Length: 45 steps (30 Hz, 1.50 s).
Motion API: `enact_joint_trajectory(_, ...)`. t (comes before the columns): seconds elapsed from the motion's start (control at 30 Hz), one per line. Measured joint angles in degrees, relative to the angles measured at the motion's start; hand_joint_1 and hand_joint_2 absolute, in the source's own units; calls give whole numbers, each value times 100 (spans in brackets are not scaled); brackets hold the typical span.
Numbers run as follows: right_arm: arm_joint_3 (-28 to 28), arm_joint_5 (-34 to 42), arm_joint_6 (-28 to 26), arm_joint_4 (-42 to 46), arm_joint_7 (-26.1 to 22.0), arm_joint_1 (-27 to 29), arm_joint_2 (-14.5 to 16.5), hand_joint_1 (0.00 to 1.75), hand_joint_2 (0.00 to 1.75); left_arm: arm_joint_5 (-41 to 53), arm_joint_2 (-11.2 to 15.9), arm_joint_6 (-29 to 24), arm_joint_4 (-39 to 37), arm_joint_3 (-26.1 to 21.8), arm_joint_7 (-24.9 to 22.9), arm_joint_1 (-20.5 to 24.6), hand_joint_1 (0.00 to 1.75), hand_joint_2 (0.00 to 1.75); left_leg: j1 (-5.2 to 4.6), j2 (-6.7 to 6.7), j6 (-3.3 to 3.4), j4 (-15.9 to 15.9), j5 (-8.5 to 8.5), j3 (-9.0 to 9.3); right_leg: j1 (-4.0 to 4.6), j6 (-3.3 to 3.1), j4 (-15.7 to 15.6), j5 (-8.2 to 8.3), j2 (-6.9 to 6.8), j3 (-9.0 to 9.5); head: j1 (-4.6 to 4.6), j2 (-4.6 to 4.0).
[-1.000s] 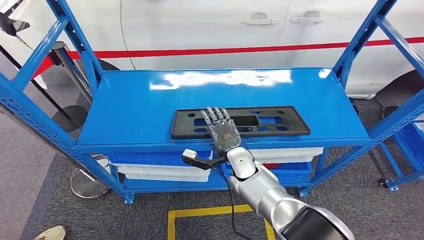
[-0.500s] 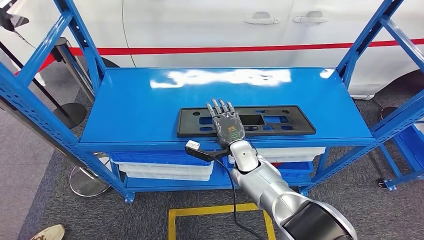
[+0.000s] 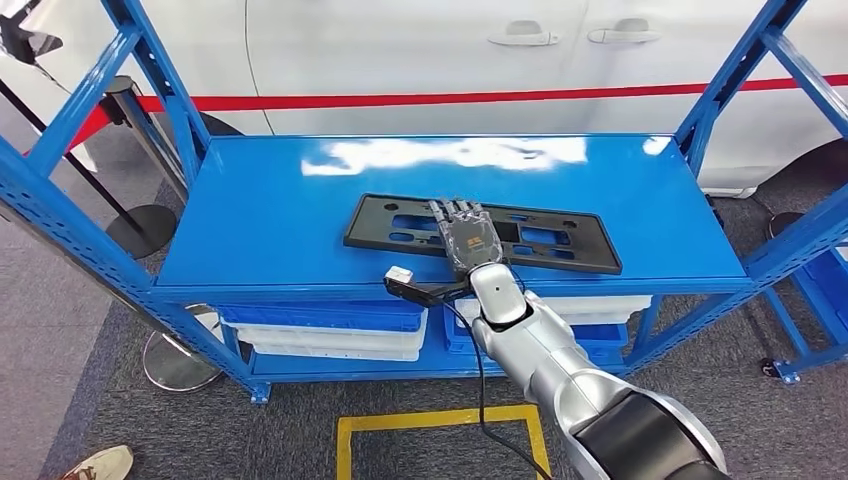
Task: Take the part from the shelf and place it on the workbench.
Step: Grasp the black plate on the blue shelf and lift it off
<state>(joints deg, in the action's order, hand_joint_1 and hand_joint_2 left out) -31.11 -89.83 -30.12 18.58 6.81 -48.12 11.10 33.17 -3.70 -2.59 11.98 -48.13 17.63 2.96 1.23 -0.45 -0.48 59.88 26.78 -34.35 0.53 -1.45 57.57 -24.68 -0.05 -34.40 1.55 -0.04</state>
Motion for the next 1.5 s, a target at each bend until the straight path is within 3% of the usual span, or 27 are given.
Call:
enact_joint_trajectory(0.07, -18, -6, 48, -19, 12, 13, 8, 171, 175, 1, 13, 6, 0, -13, -1, 6, 0, 0, -5, 13, -30, 437, 269, -186, -31, -22, -105, 44, -14, 65, 7, 0)
enact_joint_trajectory(0.13, -35, -9, 83, -47, 12, 46, 10, 171, 175, 2, 18, 13, 0, -26, -4, 10, 0, 0, -2, 13, -55, 1171, 593, -543, -16, -44, -97, 34, -19, 64, 9, 0)
enact_joint_trajectory(0.17, -43, -9, 100, -61, 12, 66, 11, 171, 175, 2, 19, 16, 0, -31, -6, 7, 0, 0, -1, 13, -67, 1407, 642, -670, -8, -48, -80, 22, -19, 60, 9, 0)
enact_joint_trajectory(0.2, -49, -9, 119, -71, 12, 79, 13, 171, 175, 1, 23, 18, 0, -34, -7, 4, 0, 0, 0, 14, -76, 1443, 583, -701, -6, -47, -59, 7, -16, 57, 9, 0)
enact_joint_trajectory(0.23, -53, -9, 135, -78, 14, 84, 13, 171, 175, -2, 29, 19, 1, -37, -7, 2, 0, 0, 0, 16, -79, 1238, 415, -612, -8, -36, -30, -15, -11, 58, 9, 0)
enact_joint_trajectory(0.3, -59, -9, 162, -81, 20, 80, 15, 173, 175, -11, 46, 24, 1, -44, 1, 10, 0, 0, -2, 28, -61, 491, 58, -255, -8, 6, 56, -78, -2, 53, 9, 0)
enact_joint_trajectory(0.37, -65, -9, 179, -82, 25, 78, 17, 174, 175, -20, 55, 40, 1, -56, 14, 22, 0, 0, -17, 28, 3, 54, -64, -47, 4, 58, 141, -126, 8, 21, 3, 0)
enact_joint_trajectory(0.5, -86, 5, 229, -81, 30, 76, 20, 175, 175, -49, 53, 151, 1, -87, 71, 31, 0, 0, -19, 23, 126, -9, -85, -27, 1, 149, 219, -185, 16, -15, -7, 0)
enact_joint_trajectory(0.53, -90, 15, 241, -81, 32, 74, 20, 175, 175, -56, 53, 199, 2, -93, 115, 34, 0, 0, -4, 25, 153, -33, -100, -19, -9, 183, 363, -290, 16, -78, -15, 0)
enact_joint_trajectory(0.6, -96, 30, 251, -81, 27, 83, 20, 175, 175, -64, 56, 310, 2, -110, 223, 36, 0, 0, 9, 25, 184, -58, -115, -19, -46, 258, 989, -640, 14, -369, -31, 0)
enact_joint_trajectory(0.67, -105, 36, 252, -82, 17, 107, 20, 175, 175, -65, 57, 383, 2, -124, 297, 35, 0, 87, 9, 25, 191, -60, -117, -27, -89, 308, 1675, -892, 11, -707, -32, 0)
enact_joint_trajectory(0.7, -110, 40, 246, -82, 8, 116, 20, 175, 175, -65, 57, 405, 2, -128, 334, 32, 0, 131, 9, 23, 191, -60, -116, -24, -105, 318, 1790, -879, 10, -769, -33, 0)
enact_joint_trajectory(0.73, -114, 52, 229, -81, -3, 120, 20, 175, 175, -66, 57, 431, 2, -132, 385, 31, 0, 175, 9, 19, 189, -60, -114, -17, -115, 316, 1662, -746, 9, -712, -33, 0)
enact_joint_trajectory(0.83, -110, 183, 83, -67, -121, 114, 21, 175, 175, -53, 57, 501, 2, -137, 568, 35, 0, 175, 6, 0, 160, -65, -106, 10, -96, 234, 464, -178, 10, -130, -32, 0)
enact_joint_trajectory(0.9, -53, 464, -117, -38, -391, 121, 27, 175, 175, -38, 58, 514, 2, -140, 641, 38, 0, 175, 8, -3, 104, -75, -116, -1, -52, 179, 99, -93, 12, 30, -37, 0)
enact_joint_trajectory(0.97, 135, 1129, -326, 78, -998, 156, 34, 175, 175, -54, 60, 515, 2, -161, 718, 37, 0, 175, 10, -2, 27, -106, -136, 1, -30, 141, 68, -84, 17, 25, -42, 0)
enact_joint_trajectory(1.03, 460, 2190, -317, 385, -1967, 205, 36, 175, 175, -94, 64, 515, 2, -203, 807, 33, 0, 175, 11, 6, -26, -18, -50, -21, -55, 82, -37, -33, 6, 82, -37, 0)
enact_joint_trajectory(1.07, 641, 2768, -185, 643, -2461, 237, 33, 175, 175, -109, 68, 515, 2, -230, 835, 31, 0, 175, 8, 10, -38, 175, 79, -92, -66, 47, -94, -7, 0, 117, -36, 0)
enact_joint_trajectory(1.13, 977, 3934, 296, 1355, -3252, 352, 7, 175, 175, -126, 74, 518, 2, -288, 851, 26, 0, 175, 9, 15, -39, 908, 467, -402, -60, -3, -138, 7, -5, 156, -34, 0)
enact_joint_trajectory(1.2, 1174, 4994, 924, 2177, -3712, 561, -69, 175, 175, -133, 75, 546, 2, -339, 853, 13, 0, 175, 10, 15, -49, 1478, 652, -658, -40, -13, -125, -6, -1, 165, -34, 0)
enact_joint_trajectory(1.23, 1224, 5506, 1243, 2581, -3904, 700, -129, 175, 175, -138, 76, 580, 2, -362, 864, 5, 0, 175, 11, 17, -53, 1445, 577, -639, -37, -5, -110, -14, 3, 167, -35, 0)
enact_joint_trajectory(1.27, 1258, 6088, 1596, 3061, -4079, 865, -207, 175, 175, -148, 79, 622, 2, -392, 886, -1, 0, 175, 14, 20, -56, 1190, 410, -510, -43, 10, -83, -30, 7, 167, -35, 0)
enact_joint_trajectory(1.3, 1282, 6638, 1928, 3526, -4209, 1038, -290, 175, 175, -158, 82, 664, 2, -422, 913, -4, 0, 175, 19, 23, -57, 778, 219, -304, -49, 35, -40, -55, 9, 160, -35, 0)
enact_joint_trajectory(1.37, 1315, 7671, 2594, 4494, -4352, 1384, -464, 175, 175, -172, 82, 728, 1, -476, 969, 0, 0, 175, 13, 11, -25, 150, 15, 10, -43, 99, 73, -115, 15, 105, -38, 0)
enact_joint_trajectory(1.5, 1361, 9231, 3803, 6244, -4429, 1948, -792, 175, 175, -121, 80, 831, 0, -534, 1044, -19, 0, 175, -13, -19, 105, 32, -6, 22, -33, 183, 161, -147, 18, 30, -57, 0)
